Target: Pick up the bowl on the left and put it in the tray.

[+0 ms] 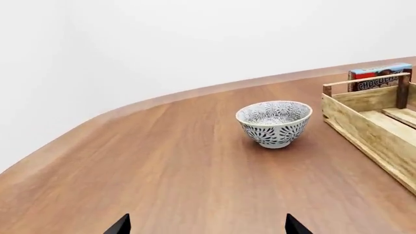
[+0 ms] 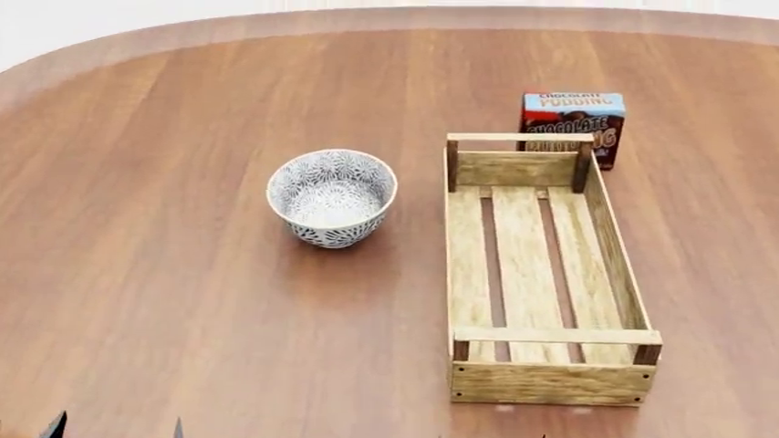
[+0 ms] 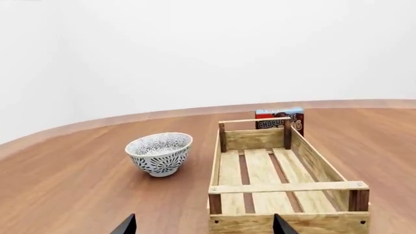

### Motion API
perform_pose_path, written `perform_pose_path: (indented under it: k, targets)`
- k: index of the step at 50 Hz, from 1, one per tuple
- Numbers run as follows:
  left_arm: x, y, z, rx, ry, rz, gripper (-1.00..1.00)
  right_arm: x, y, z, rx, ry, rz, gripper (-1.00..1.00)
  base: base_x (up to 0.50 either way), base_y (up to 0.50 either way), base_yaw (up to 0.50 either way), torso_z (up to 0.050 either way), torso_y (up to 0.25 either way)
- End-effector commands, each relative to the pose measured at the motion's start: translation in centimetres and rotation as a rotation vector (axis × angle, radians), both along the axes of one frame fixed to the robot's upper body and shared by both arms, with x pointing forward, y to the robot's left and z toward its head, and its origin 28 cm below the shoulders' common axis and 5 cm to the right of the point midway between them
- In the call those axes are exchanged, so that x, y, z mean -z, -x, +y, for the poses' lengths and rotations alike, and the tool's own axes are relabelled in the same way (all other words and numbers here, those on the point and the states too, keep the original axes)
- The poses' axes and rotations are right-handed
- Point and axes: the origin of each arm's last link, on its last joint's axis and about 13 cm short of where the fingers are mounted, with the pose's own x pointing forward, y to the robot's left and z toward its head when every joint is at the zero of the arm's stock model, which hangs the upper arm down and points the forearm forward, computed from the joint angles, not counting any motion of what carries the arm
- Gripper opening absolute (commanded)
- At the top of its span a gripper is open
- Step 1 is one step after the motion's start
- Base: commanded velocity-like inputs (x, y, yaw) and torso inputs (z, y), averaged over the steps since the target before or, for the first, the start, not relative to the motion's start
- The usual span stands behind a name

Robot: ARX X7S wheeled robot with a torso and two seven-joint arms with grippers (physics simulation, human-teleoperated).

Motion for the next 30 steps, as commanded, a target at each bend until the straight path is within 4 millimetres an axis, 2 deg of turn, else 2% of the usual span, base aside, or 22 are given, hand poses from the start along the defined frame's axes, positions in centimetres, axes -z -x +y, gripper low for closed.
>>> perform_pose_path:
  k: [1,30]
  targets:
    - [0.04,-0.17,-0.04,0.011,0.027,0.007,1.0,0.22,-0.11,0.15,-0.01,0.018,0.013,1.0,0.5,0.0,0.0,0.0,0.0]
    - [0.09,-0.1,-0.1,0.016,0.027,0.009,1.0,0.48,-0.15,0.32,-0.032,0.04,0.044,1.0,0.5,0.0,0.0,0.0,0.0]
